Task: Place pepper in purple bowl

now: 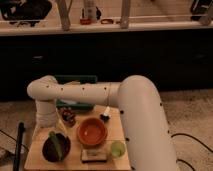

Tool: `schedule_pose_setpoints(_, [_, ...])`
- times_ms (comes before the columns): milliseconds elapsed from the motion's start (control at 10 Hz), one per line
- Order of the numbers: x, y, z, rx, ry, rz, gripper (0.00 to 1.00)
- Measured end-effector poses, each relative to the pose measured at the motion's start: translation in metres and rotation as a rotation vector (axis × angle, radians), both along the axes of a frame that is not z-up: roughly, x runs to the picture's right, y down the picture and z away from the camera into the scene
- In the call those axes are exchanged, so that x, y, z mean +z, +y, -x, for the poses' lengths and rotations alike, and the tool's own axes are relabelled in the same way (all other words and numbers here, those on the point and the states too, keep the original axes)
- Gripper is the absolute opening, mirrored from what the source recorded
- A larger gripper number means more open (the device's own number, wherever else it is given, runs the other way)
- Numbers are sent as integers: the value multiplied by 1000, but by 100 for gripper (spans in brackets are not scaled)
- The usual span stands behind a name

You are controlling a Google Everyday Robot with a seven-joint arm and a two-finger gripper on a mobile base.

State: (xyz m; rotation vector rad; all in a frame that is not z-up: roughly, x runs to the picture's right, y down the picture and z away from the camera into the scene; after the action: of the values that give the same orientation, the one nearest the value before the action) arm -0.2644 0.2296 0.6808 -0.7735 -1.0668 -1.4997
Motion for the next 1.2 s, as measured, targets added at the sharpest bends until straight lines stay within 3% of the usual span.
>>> schedule_pose_setpoints(1200, [0,-3,5,-3,-40,-24,80])
